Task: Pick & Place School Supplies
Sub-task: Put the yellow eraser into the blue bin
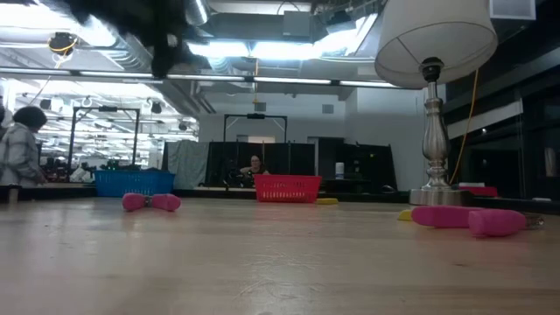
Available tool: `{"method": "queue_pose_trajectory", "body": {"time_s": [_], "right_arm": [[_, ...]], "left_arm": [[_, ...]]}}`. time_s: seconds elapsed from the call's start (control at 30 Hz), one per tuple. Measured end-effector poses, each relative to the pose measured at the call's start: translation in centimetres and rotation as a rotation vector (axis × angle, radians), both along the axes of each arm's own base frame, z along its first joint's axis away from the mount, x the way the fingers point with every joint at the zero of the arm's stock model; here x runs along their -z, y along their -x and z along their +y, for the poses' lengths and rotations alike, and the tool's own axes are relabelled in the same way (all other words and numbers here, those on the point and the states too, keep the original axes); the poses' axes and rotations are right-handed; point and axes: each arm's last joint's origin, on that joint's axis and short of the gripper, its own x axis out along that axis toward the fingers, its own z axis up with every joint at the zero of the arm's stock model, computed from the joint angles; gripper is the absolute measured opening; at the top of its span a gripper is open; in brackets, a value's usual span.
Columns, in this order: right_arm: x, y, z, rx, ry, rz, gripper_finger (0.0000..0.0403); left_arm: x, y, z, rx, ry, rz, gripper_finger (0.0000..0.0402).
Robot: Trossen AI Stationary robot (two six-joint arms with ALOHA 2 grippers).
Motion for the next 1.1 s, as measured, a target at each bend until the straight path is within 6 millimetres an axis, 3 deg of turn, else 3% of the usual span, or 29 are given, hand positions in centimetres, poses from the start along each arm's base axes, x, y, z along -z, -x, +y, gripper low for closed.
{"method": "queue_pose_trajectory", "body": {"time_s": [0.13,0.27,0.37,0.47,0.63,0.97,1.1], "right_arm": [[0.8,-1.8,-2.6,-0.166,0.013,0.195,0.021],[2.6,-4.5,-5.9,-0.416,-0.094,0.35,0.021],[5.1,-6.3,-8.2,-0.575,-0.207,0.387,0.0209],[8.3,-6.6,-10.6,-0.623,-0.301,0.482,0.0202],[12.9,-4.5,-13.3,-0.621,-0.372,0.663,0.0185],[14.0,3.8,-13.9,-0.497,-0.3,0.523,0.0176],[15.7,5.3,-14.0,-0.499,-0.331,0.469,0.0179]], "left_arm": [[-1.7,1.1,-3.7,0.056,-0.025,-0.1,0.0162],[-2.4,2.1,-6.3,0.098,-0.016,-0.155,0.0158],[-2.5,2.5,-8.0,0.124,-0.003,-0.169,0.0158],[-2.6,2.8,-9.4,0.134,0.012,-0.176,0.0157],[-2.4,3.0,-11.3,0.131,0.01,-0.167,0.0157],[-1.9,3.1,-13.4,0.076,0.039,-0.155,0.0166],[-1.9,3.1,-13.6,0.066,0.068,-0.155,0.0165]]}}
